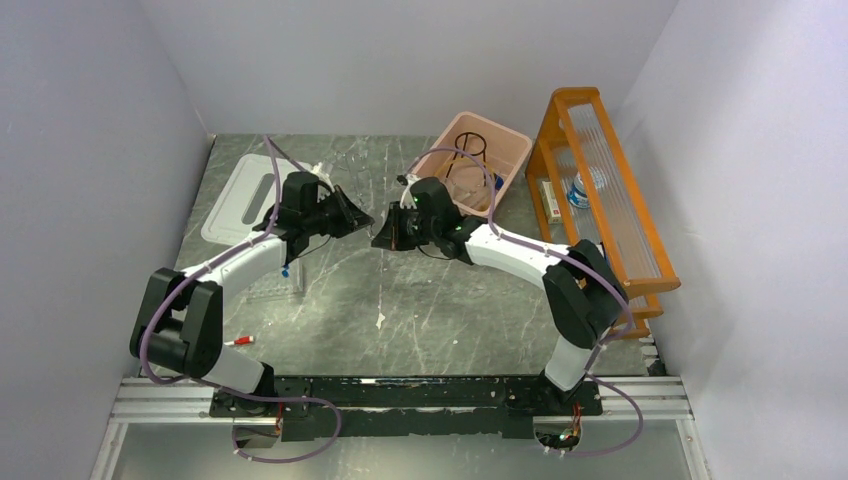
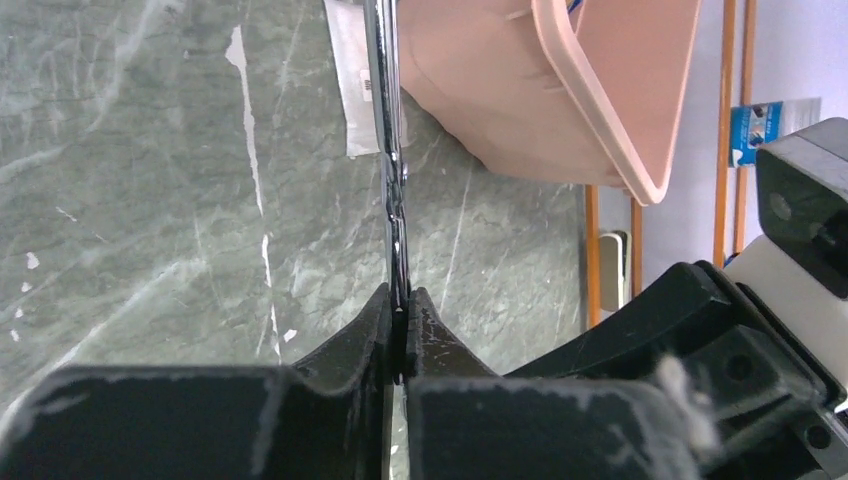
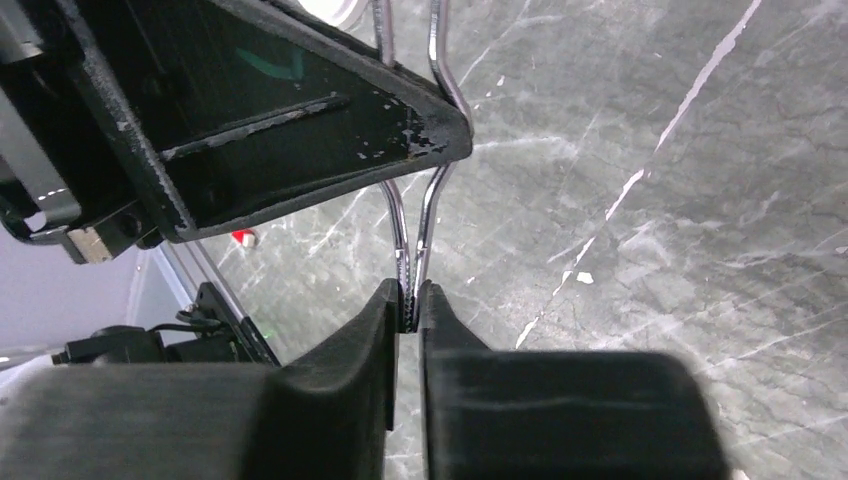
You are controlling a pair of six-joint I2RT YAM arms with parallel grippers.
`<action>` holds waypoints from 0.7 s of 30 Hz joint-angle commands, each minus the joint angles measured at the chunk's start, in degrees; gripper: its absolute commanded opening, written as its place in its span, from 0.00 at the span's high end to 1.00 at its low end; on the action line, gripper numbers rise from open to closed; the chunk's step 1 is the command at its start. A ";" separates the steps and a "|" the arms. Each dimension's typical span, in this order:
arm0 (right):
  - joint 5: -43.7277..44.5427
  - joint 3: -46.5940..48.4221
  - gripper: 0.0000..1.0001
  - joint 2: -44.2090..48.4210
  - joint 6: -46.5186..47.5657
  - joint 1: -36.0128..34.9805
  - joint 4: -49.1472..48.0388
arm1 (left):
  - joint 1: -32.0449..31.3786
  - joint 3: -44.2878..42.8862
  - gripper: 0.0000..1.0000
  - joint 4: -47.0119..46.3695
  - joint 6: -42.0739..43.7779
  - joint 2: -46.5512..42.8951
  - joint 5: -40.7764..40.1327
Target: Organize the chemistry lab equipment
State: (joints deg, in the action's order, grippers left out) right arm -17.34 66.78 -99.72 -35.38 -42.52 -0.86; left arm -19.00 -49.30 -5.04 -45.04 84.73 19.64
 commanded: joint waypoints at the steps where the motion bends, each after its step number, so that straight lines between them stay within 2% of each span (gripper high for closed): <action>1: -0.21 2.71 0.74 4.22 7.74 0.13 1.57 | 0.37 -1.08 0.95 -1.36 5.88 -2.09 3.60; 2: 1.02 3.81 0.61 5.01 9.28 0.39 3.95 | 0.37 -1.55 0.95 -0.77 7.51 -2.68 3.91; 3: 2.14 4.51 0.52 6.04 10.31 0.63 5.47 | 0.37 -1.74 0.95 -0.18 8.72 -3.45 4.34; 5: 2.66 4.91 0.44 8.59 11.70 1.78 5.97 | 0.42 -1.89 0.95 0.65 10.87 -5.01 4.60; 9: 3.69 7.75 0.42 10.94 9.69 3.75 5.67 | 0.37 -1.63 0.95 0.25 14.68 -8.14 8.10; 16: 3.01 17.72 0.42 3.63 2.93 3.62 6.08 | 0.37 -1.26 0.95 -0.71 16.06 -12.11 13.91; 21: 3.10 21.55 0.42 0.14 1.13 3.20 8.77 | 0.37 -1.19 0.95 -1.35 15.25 -13.40 15.13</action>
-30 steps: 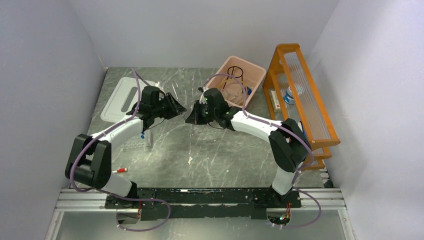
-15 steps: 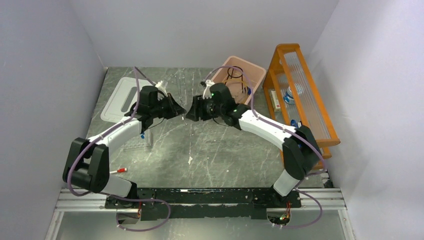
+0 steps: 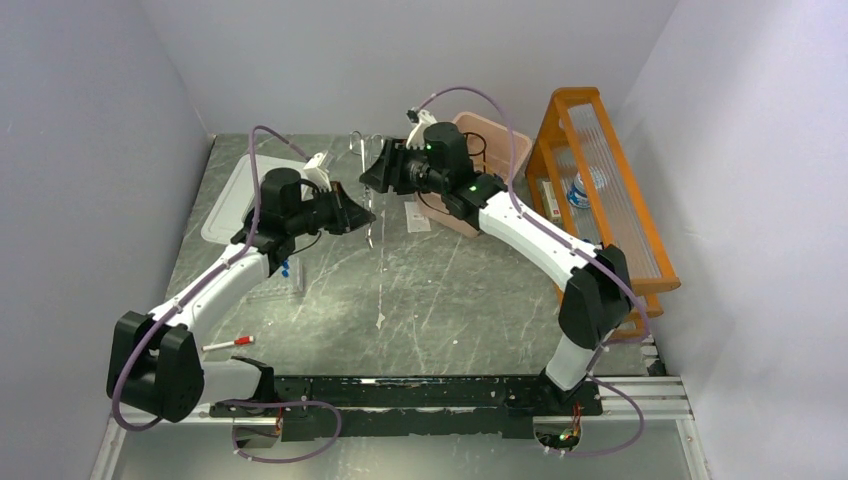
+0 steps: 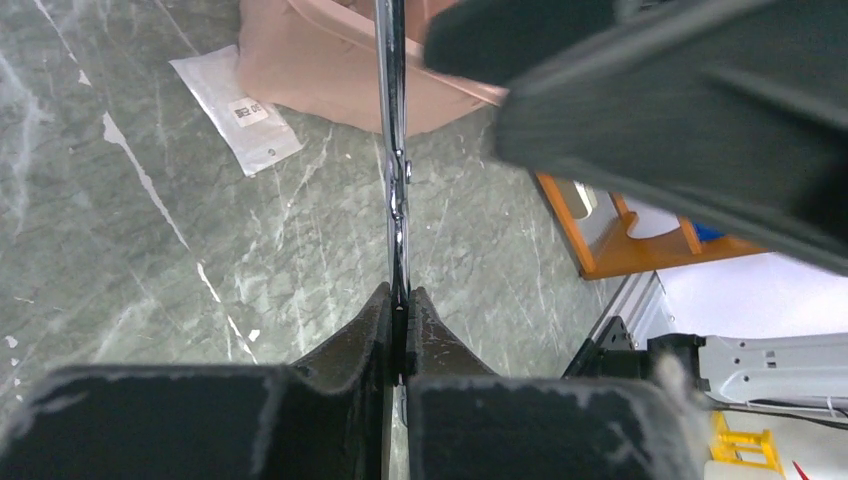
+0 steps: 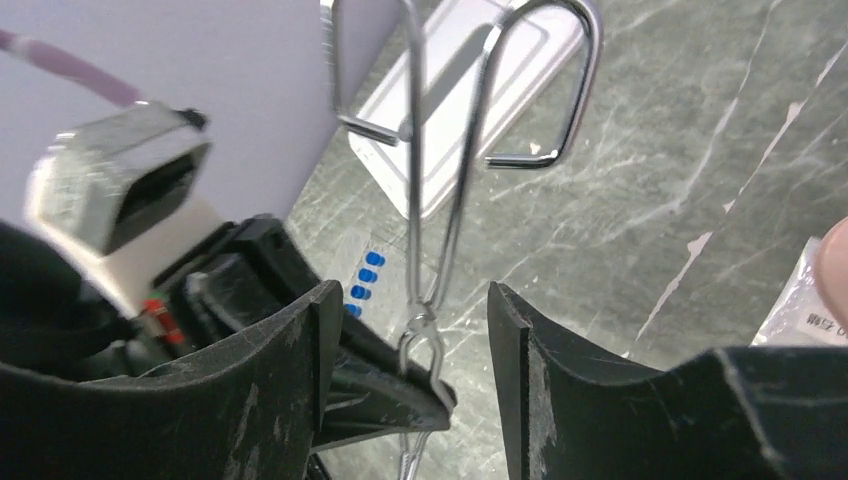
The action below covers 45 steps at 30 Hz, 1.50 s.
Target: Organize the chemistry lab equipment
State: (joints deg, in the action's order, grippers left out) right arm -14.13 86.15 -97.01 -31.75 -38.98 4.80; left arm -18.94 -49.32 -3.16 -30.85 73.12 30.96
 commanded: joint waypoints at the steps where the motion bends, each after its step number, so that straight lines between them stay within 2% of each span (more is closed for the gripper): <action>1: -0.50 2.46 0.42 -2.99 -2.60 -0.52 3.56 | 0.31 -1.21 0.95 -3.30 0.98 -1.84 4.10; 5: -1.60 2.74 0.42 -4.38 -4.28 -0.98 4.19 | 0.23 -1.38 0.95 -4.01 1.29 -2.00 5.98; 7: -2.42 2.60 0.48 -4.60 -6.18 -0.99 3.83 | 0.22 -1.75 0.95 -4.24 1.47 -2.03 6.34; 8: -2.28 2.31 0.53 -4.40 -7.01 -0.91 3.09 | 0.22 -2.01 0.95 -4.45 1.49 -2.06 6.43; 11: -1.98 1.30 0.81 -3.55 -8.92 -0.58 0.58 | 0.22 -3.03 0.93 -4.42 1.48 -2.01 6.77; 13: -1.83 1.44 0.98 -3.07 -9.32 -0.28 -0.21 | 0.22 -3.44 0.75 -4.39 2.09 -2.16 7.53; 15: -0.62 1.52 1.00 -2.13 -8.59 -0.09 -0.53 | 0.22 -3.61 0.52 -4.36 2.71 -3.54 6.08; 16: 0.42 1.63 1.00 -1.46 -8.07 -0.01 -0.33 | 0.22 -3.98 0.31 -3.35 3.03 -4.50 4.32; 17: 1.10 1.89 1.00 -0.81 -7.35 0.14 0.07 | 0.22 -4.40 0.23 -2.30 3.52 -5.39 2.44; 20: 4.77 3.05 1.00 1.43 -5.00 1.87 2.61 | 0.22 -5.50 0.15 -0.48 4.52 -7.65 -1.88; 26: 14.72 3.77 1.00 5.67 1.27 8.37 10.68 | 0.22 -7.88 0.13 5.42 6.53 -8.83 -5.56; 32: 30.37 2.89 1.00 6.27 4.08 14.97 18.74 | 0.22 -7.13 0.14 6.82 6.76 -9.14 -6.12; 38: 30.22 0.43 1.00 1.64 1.52 20.90 17.53 | 0.27 -6.35 0.16 8.48 6.86 -9.26 -7.20; 45: 30.18 4.40 1.00 -7.55 -0.65 22.03 18.08 | 0.31 -6.45 0.17 11.25 7.60 -9.39 -9.22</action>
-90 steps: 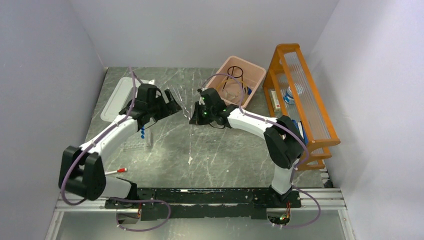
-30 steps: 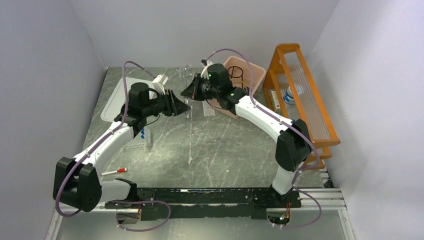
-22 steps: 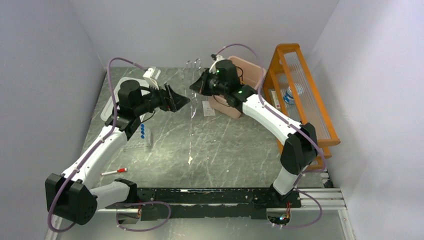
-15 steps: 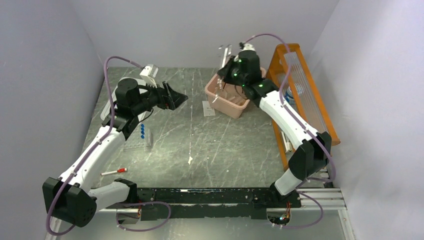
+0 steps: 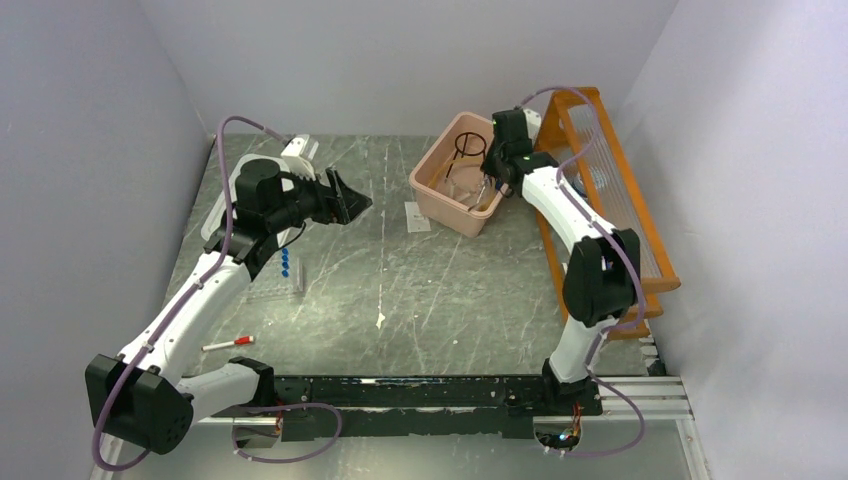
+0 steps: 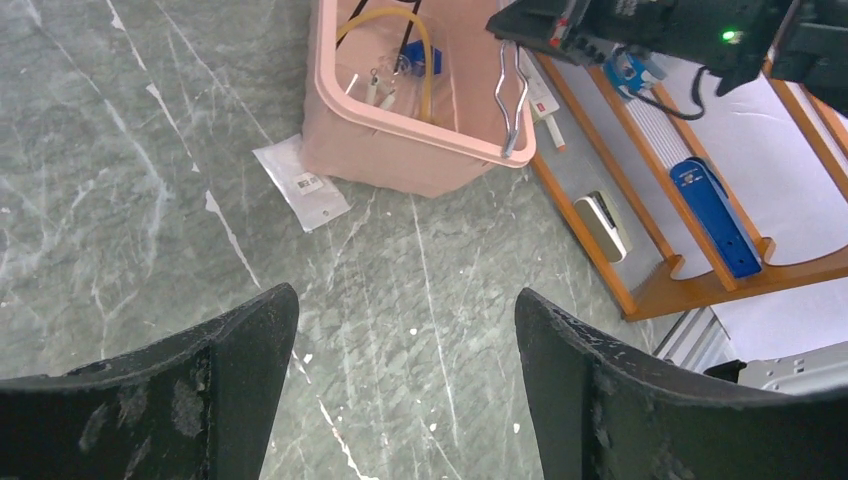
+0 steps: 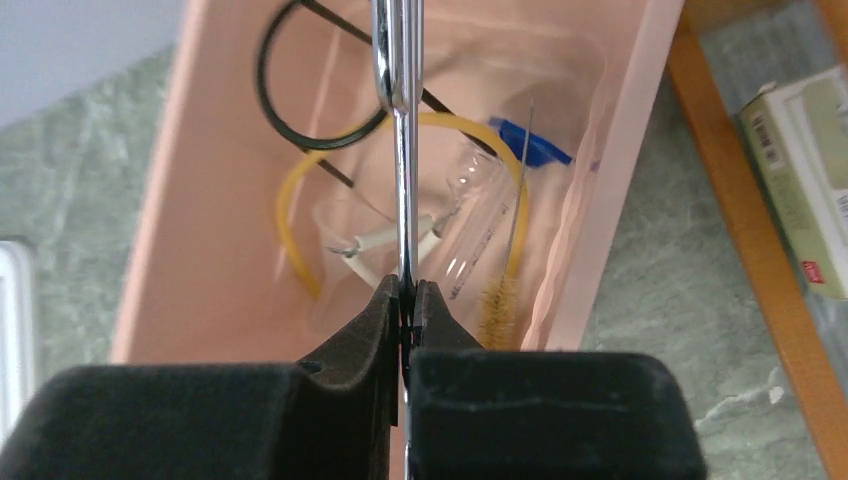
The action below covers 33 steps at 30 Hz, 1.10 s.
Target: Organize the chemistry lab equipment
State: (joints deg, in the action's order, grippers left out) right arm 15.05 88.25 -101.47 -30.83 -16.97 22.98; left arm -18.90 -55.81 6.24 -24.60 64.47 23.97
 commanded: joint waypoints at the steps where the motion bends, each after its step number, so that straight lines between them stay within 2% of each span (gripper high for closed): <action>1: 1.54 2.73 1.00 -4.13 -1.95 0.03 0.37 | 0.26 0.20 0.17 1.92 1.39 -0.85 -2.60; 9: 3.30 4.54 1.00 -11.04 -2.73 1.37 -1.28 | 0.26 0.00 0.18 1.23 -0.51 0.97 -4.25; 23: 7.36 8.36 1.00 -18.02 -2.41 1.62 -1.34 | 0.26 -0.09 0.19 2.23 -0.65 2.92 -7.33; 33: 8.96 9.29 0.72 -16.45 -1.27 1.19 1.31 | 0.26 -0.41 0.21 2.84 -2.06 4.46 -8.67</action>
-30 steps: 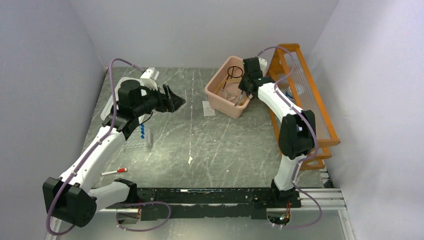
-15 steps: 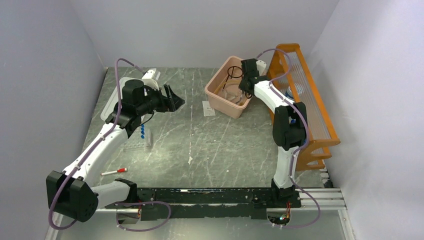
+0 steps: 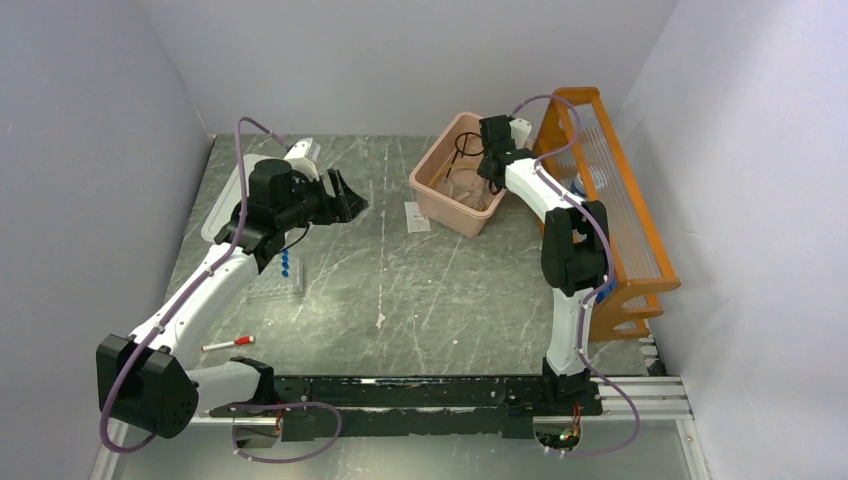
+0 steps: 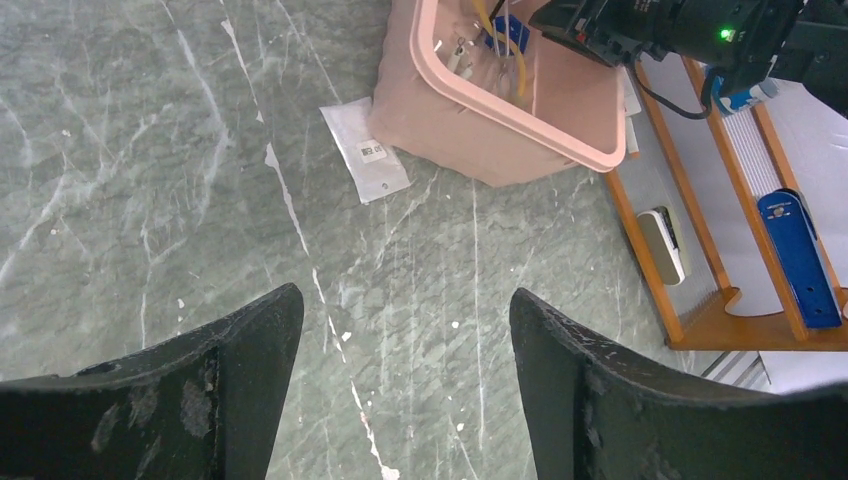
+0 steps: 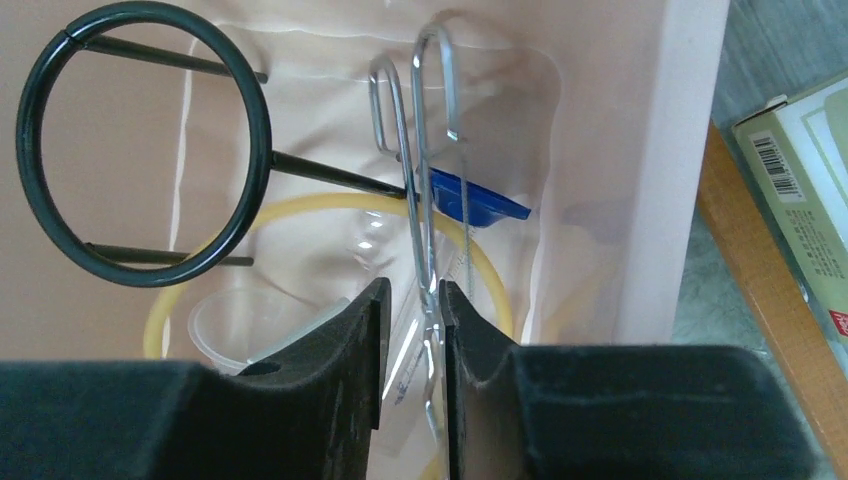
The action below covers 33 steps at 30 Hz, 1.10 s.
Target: Organize the chemistry lab equipment
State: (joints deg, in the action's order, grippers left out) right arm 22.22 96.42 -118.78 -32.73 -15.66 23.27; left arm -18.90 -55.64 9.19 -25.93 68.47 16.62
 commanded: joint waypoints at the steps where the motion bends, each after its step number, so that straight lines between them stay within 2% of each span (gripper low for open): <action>1: 1.76 1.21 0.71 1.30 0.87 -0.08 1.26 | 0.26 -0.53 0.21 -0.26 -0.84 0.44 -1.39; 10: -0.76 0.63 0.69 9.26 5.28 -1.69 0.87 | 0.26 -1.28 0.22 1.21 -0.79 -0.10 -3.05; 16: -1.86 0.52 0.67 13.83 12.29 -10.08 -0.45 | 0.26 -1.03 0.23 3.09 -1.65 -2.46 -8.26; 20: -2.86 0.25 0.62 13.81 17.27 -16.86 -1.06 | 0.26 -0.70 0.23 6.39 -3.79 -5.61 -16.21; 24: -1.06 -0.51 0.58 11.84 20.04 -23.24 -1.15 | 0.26 -1.11 0.23 12.18 -6.87 -9.04 -30.09; 27: 1.88 0.13 0.55 8.71 21.51 -27.31 0.23 | 0.26 -1.61 0.22 16.96 -12.25 -11.17 -39.03; 33: 9.89 7.76 0.53 -2.46 23.64 -32.09 6.55 | 0.26 -1.06 0.24 19.77 -16.74 -15.12 -47.30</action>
State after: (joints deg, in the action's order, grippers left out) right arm 24.64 99.15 -114.45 -11.97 -45.98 24.51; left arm -18.90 -55.70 24.86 -38.48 55.42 -20.53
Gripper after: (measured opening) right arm 0.466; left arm 0.760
